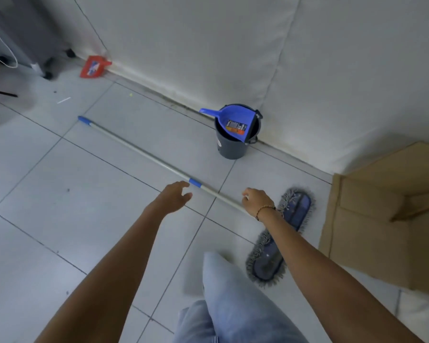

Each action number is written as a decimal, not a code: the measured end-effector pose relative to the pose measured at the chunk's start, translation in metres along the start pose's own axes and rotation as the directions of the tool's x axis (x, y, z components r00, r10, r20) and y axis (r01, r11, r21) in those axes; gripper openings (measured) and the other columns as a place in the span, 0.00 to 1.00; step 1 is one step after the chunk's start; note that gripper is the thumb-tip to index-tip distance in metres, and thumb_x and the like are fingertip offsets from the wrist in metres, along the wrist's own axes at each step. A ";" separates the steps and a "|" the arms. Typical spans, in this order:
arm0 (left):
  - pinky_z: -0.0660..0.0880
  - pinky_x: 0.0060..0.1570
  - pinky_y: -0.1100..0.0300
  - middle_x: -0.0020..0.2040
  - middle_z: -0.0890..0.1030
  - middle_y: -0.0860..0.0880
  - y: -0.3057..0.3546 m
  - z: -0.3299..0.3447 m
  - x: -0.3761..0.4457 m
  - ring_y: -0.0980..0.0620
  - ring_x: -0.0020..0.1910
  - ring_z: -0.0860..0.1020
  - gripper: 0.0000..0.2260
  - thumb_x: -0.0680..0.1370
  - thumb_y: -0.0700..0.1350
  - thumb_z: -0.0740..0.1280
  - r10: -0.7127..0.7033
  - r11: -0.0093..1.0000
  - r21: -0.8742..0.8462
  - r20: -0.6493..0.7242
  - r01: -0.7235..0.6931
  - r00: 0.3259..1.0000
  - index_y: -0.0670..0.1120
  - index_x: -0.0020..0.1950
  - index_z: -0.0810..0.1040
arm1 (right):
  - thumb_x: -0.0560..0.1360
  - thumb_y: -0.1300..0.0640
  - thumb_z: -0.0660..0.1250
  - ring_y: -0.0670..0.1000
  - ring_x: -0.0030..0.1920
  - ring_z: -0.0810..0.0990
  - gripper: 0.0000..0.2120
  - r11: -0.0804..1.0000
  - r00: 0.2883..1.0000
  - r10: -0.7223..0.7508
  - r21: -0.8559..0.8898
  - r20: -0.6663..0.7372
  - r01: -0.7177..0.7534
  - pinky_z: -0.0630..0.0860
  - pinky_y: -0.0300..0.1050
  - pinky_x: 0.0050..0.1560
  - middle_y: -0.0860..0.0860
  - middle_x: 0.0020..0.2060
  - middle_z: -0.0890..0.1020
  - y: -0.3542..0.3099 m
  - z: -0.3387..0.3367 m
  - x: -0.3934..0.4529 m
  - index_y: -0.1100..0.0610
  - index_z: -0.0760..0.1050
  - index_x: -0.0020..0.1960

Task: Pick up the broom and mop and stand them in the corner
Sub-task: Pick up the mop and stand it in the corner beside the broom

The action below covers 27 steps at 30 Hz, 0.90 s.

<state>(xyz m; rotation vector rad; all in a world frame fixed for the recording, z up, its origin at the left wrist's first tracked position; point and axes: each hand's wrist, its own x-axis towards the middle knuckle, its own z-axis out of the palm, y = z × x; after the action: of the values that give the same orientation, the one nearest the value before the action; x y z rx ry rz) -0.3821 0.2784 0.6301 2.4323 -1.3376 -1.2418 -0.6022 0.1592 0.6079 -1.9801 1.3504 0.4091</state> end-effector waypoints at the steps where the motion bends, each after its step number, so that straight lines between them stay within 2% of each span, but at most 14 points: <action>1: 0.63 0.68 0.55 0.71 0.71 0.41 -0.012 -0.011 0.008 0.43 0.70 0.70 0.21 0.80 0.46 0.62 -0.010 0.999 -0.032 -0.014 0.009 1.000 0.41 0.72 0.68 | 0.78 0.57 0.57 0.60 0.57 0.78 0.16 1.000 1.000 0.009 -0.008 0.002 -0.009 0.78 0.54 0.55 0.59 0.59 0.79 -0.015 0.001 0.009 0.60 0.73 0.63; 5: 0.65 0.65 0.56 0.68 0.75 0.42 -0.047 -0.053 0.045 0.43 0.67 0.72 0.18 0.80 0.47 0.63 -0.090 0.977 -0.198 -0.072 0.074 0.993 0.41 0.68 0.73 | 0.78 0.58 0.56 0.60 0.58 0.78 0.16 1.000 1.000 0.016 -0.009 0.010 -0.015 0.77 0.53 0.57 0.59 0.59 0.79 -0.061 0.006 0.051 0.60 0.74 0.62; 6: 0.66 0.64 0.56 0.65 0.77 0.42 -0.060 -0.067 0.061 0.43 0.65 0.74 0.16 0.80 0.47 0.63 -0.115 0.966 -0.242 -0.072 0.094 0.991 0.41 0.64 0.75 | 0.78 0.58 0.57 0.60 0.58 0.78 0.16 1.000 1.000 0.018 -0.014 0.023 -0.018 0.77 0.53 0.57 0.59 0.59 0.79 -0.076 0.011 0.069 0.60 0.74 0.62; 8: 0.69 0.56 0.55 0.52 0.77 0.42 -0.082 -0.091 0.091 0.44 0.56 0.76 0.08 0.79 0.46 0.63 -0.144 0.927 -0.357 -0.060 0.114 0.988 0.44 0.51 0.78 | 0.78 0.58 0.57 0.60 0.58 0.78 0.16 0.999 0.998 0.030 -0.014 0.047 -0.029 0.77 0.52 0.57 0.59 0.59 0.79 -0.099 0.018 0.100 0.59 0.74 0.62; 9: 0.70 0.54 0.54 0.48 0.76 0.44 -0.095 -0.105 0.110 0.45 0.52 0.75 0.07 0.79 0.46 0.62 -0.160 0.892 -0.435 -0.053 0.121 0.986 0.44 0.50 0.78 | 0.78 0.58 0.57 0.60 0.58 0.78 0.15 0.999 0.997 0.041 -0.011 0.060 -0.040 0.77 0.52 0.57 0.59 0.59 0.79 -0.113 0.023 0.123 0.59 0.74 0.62; 10: 0.71 0.55 0.52 0.49 0.76 0.45 -0.103 -0.113 0.121 0.46 0.51 0.74 0.08 0.79 0.45 0.63 -0.174 0.844 -0.519 -0.031 0.133 0.984 0.43 0.53 0.78 | 0.78 0.58 0.57 0.60 0.58 0.78 0.15 0.999 0.996 0.054 -0.004 0.071 -0.054 0.77 0.52 0.56 0.59 0.58 0.80 -0.122 0.026 0.136 0.59 0.74 0.62; 12: 0.71 0.54 0.53 0.54 0.76 0.44 -0.128 -0.136 0.153 0.47 0.53 0.74 0.11 0.79 0.44 0.63 -0.230 0.686 -0.700 0.051 0.199 0.972 0.41 0.59 0.76 | 0.77 0.58 0.57 0.59 0.56 0.79 0.15 0.997 0.991 0.081 -0.006 0.109 -0.081 0.77 0.51 0.54 0.59 0.57 0.80 -0.152 0.034 0.178 0.59 0.74 0.61; 15: 0.69 0.54 0.53 0.53 0.77 0.44 -0.165 -0.163 0.195 0.46 0.50 0.75 0.03 0.79 0.40 0.63 -0.265 0.448 -0.858 0.142 0.253 0.954 0.45 0.49 0.77 | 0.77 0.58 0.56 0.59 0.54 0.79 0.14 0.994 0.978 0.107 -0.005 0.179 -0.108 0.76 0.49 0.49 0.59 0.55 0.81 -0.193 0.044 0.230 0.59 0.74 0.59; 17: 0.69 0.56 0.51 0.48 0.78 0.46 -0.193 -0.179 0.235 0.47 0.47 0.76 0.06 0.79 0.40 0.62 -0.313 0.291 -0.918 0.175 0.269 0.934 0.46 0.45 0.77 | 0.77 0.58 0.56 0.58 0.53 0.79 0.13 0.995 0.975 0.098 0.009 0.200 -0.102 0.77 0.49 0.49 0.58 0.54 0.82 -0.218 0.052 0.270 0.59 0.75 0.58; 19: 0.71 0.55 0.52 0.46 0.79 0.47 -0.220 -0.185 0.275 0.45 0.48 0.76 0.08 0.80 0.40 0.60 -0.368 0.155 -0.950 0.201 0.273 0.908 0.46 0.44 0.77 | 0.77 0.58 0.57 0.58 0.56 0.79 0.14 0.996 0.982 0.064 0.052 0.179 -0.075 0.78 0.52 0.54 0.57 0.55 0.82 -0.235 0.063 0.306 0.58 0.75 0.59; 21: 0.72 0.58 0.51 0.47 0.78 0.47 -0.246 -0.180 0.319 0.44 0.51 0.76 0.08 0.80 0.40 0.60 -0.389 0.043 -0.956 0.250 0.289 0.887 0.45 0.45 0.77 | 0.77 0.58 0.58 0.57 0.57 0.79 0.14 0.990 0.984 0.069 0.108 0.167 -0.087 0.78 0.52 0.57 0.56 0.57 0.81 -0.243 0.083 0.344 0.57 0.75 0.60; 23: 0.70 0.62 0.51 0.50 0.77 0.47 -0.275 -0.160 0.374 0.42 0.57 0.74 0.06 0.81 0.40 0.60 -0.400 -0.022 -0.948 0.300 0.319 0.866 0.44 0.47 0.76 | 0.76 0.57 0.59 0.57 0.56 0.80 0.14 0.981 0.975 0.115 0.135 0.192 -0.142 0.78 0.47 0.54 0.56 0.57 0.81 -0.239 0.117 0.392 0.56 0.75 0.60; 25: 0.68 0.67 0.51 0.60 0.75 0.44 -0.299 -0.130 0.427 0.41 0.62 0.72 0.06 0.81 0.40 0.61 -0.440 -0.049 -0.932 0.342 0.358 0.830 0.42 0.55 0.75 | 0.75 0.56 0.60 0.57 0.52 0.80 0.14 0.976 0.959 0.162 0.103 0.233 -0.190 0.74 0.44 0.47 0.56 0.56 0.81 -0.224 0.154 0.434 0.55 0.75 0.59; 27: 0.66 0.70 0.50 0.70 0.69 0.42 -0.318 -0.095 0.475 0.41 0.68 0.70 0.14 0.80 0.41 0.62 -0.471 -0.052 -0.913 0.380 0.405 0.796 0.40 0.66 0.71 | 0.74 0.55 0.62 0.57 0.51 0.79 0.14 0.970 0.934 0.217 0.047 0.285 -0.239 0.75 0.45 0.47 0.56 0.55 0.81 -0.199 0.192 0.468 0.53 0.75 0.59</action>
<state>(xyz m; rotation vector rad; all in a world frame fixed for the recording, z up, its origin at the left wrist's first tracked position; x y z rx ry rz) 0.0281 0.0927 0.2653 1.6594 0.5451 -1.3998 -0.2075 0.0146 0.2627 -1.6327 1.3934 0.7033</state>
